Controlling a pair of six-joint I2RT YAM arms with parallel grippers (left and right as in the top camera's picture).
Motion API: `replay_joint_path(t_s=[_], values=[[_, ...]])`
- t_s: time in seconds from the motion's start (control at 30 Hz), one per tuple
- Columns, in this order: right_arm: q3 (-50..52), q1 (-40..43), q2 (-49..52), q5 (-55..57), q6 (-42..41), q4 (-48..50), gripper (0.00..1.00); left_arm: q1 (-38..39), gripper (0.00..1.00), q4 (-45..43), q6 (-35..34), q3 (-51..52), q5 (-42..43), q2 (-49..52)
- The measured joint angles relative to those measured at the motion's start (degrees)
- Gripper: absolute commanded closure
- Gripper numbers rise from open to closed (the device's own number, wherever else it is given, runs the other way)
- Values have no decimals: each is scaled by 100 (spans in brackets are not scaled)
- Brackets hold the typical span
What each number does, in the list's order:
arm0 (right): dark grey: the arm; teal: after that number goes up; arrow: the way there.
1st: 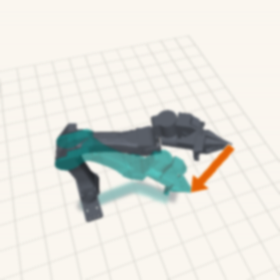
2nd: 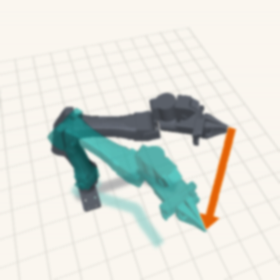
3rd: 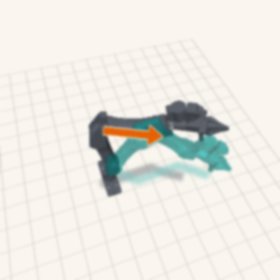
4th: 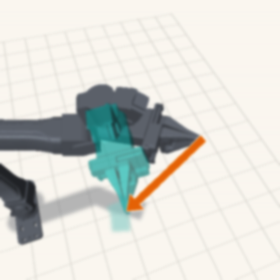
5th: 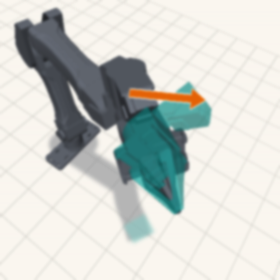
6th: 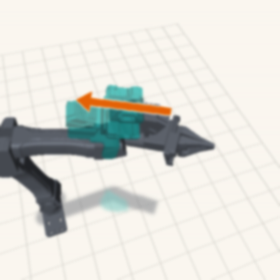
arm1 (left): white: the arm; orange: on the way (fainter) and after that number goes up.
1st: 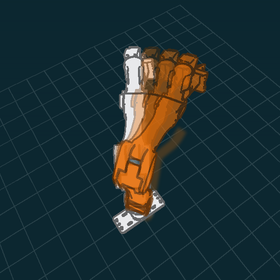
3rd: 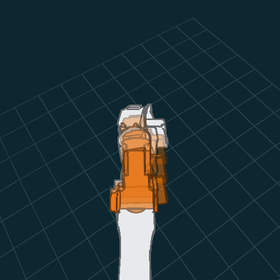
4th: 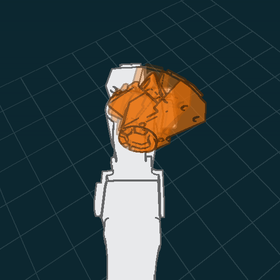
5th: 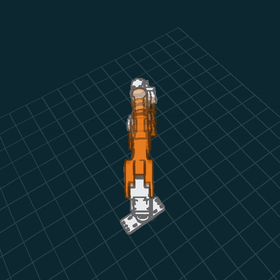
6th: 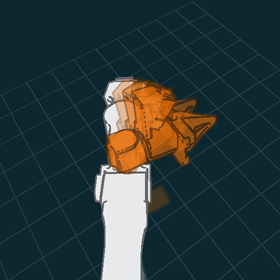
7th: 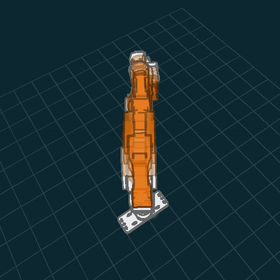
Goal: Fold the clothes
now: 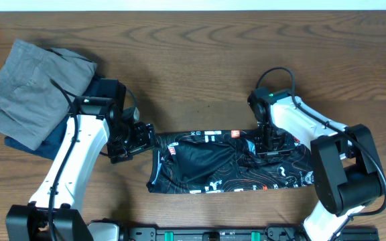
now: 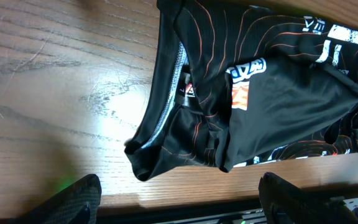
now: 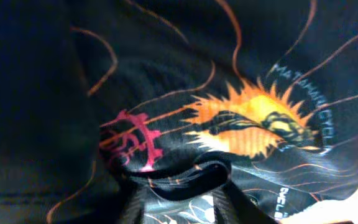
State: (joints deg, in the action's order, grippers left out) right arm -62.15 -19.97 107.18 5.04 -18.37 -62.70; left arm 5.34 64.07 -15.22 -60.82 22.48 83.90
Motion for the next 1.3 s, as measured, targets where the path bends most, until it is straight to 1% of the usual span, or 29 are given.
replay_joint_path(t_s=[0.03, 0.17, 0.43, 0.67, 0.8, 0.93, 1.07, 1.3], values=[[24, 0, -11, -13, 7, 28, 99, 0, 17, 0, 0, 0, 0, 0], [68, -4, -20, -17, -31, -74, 99, 0, 17, 2, 0, 0, 0, 0], [81, -4, -20, -136, 13, -1062, 99, 0, 17, 0, 0, 0, 0, 0], [76, -4, -20, -533, 149, -981, 95, 0, 17, 0, 0, 0, 0, -2], [74, -4, -20, -1187, 452, -693, 89, 0, 17, 0, 0, 0, 0, -2], [70, -4, -20, -2028, 883, -297, 85, 0, 17, 0, 0, 0, 0, -2], [70, -26, -20, -2590, 1161, -92, 85, 0, 17, 0, 0, 0, 0, 0], [70, -37, -33, -2907, 1467, -278, 84, 0, 17, 0, 0, 0, 0, -2]])
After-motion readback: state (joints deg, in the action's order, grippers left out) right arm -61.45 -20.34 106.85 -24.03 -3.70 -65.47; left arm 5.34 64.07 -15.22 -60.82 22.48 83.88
